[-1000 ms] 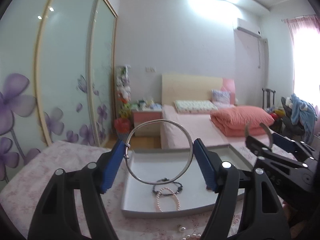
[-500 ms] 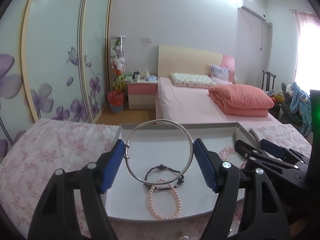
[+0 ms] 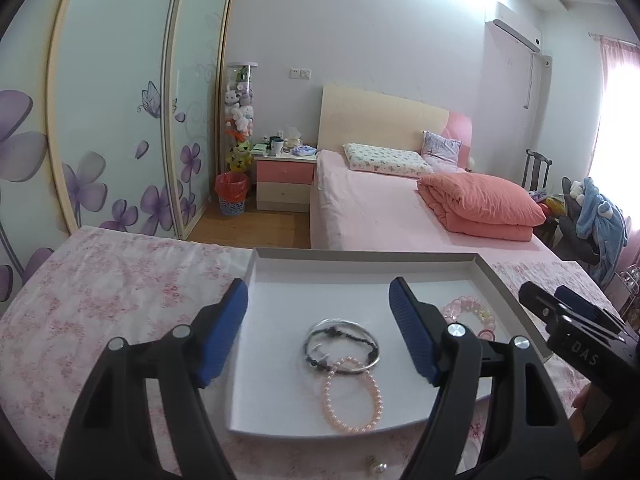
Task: Organize jewelry
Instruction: 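Withdraw both grippers from the tray and lower the left gripper onto the pearl bracelet, then grasp the pearl bracelet with the left gripper while the right grasps a pearl earring, then carry the pearl bracelet and earring into the gray tray and open both grippers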
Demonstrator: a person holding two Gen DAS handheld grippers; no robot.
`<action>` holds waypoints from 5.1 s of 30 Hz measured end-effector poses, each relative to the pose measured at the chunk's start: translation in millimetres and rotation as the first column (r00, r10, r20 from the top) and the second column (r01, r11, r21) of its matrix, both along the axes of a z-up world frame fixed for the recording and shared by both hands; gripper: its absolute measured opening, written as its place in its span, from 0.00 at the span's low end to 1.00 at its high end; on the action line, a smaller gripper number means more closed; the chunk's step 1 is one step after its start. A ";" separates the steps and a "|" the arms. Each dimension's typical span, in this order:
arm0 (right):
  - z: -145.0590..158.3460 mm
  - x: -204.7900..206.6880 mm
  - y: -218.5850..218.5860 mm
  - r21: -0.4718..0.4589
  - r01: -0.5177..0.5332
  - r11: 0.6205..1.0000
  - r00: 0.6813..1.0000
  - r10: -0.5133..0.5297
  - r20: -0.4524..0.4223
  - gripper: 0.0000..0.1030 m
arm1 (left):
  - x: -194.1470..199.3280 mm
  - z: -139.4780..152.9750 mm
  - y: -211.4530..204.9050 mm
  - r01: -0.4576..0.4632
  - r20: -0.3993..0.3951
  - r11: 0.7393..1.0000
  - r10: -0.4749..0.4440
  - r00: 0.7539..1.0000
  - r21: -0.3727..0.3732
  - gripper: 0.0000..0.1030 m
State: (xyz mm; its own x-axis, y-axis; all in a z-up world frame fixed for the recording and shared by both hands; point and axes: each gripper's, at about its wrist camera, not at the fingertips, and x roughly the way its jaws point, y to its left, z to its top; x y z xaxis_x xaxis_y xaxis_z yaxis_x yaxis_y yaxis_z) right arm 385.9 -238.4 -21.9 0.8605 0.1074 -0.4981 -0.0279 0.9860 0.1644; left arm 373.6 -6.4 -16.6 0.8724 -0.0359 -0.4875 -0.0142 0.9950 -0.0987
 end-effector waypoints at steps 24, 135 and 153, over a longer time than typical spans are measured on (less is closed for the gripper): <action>-41.7 -102.3 -10.7 -0.077 -0.073 0.994 0.983 0.059 -0.176 0.73 | -91.1 -70.6 -43.9 0.290 -0.339 0.957 -0.273 0.900 0.001 0.54; 59.3 -170.1 15.3 -0.167 -0.042 0.985 0.929 0.100 0.355 0.14 | -180.2 57.6 -36.0 0.009 0.233 0.984 -0.051 0.971 0.177 0.10; 70.5 -170.5 10.6 -0.138 -0.025 0.990 0.910 0.080 0.407 0.14 | -182.3 68.0 -37.8 0.010 0.283 0.992 -0.046 0.958 0.128 0.10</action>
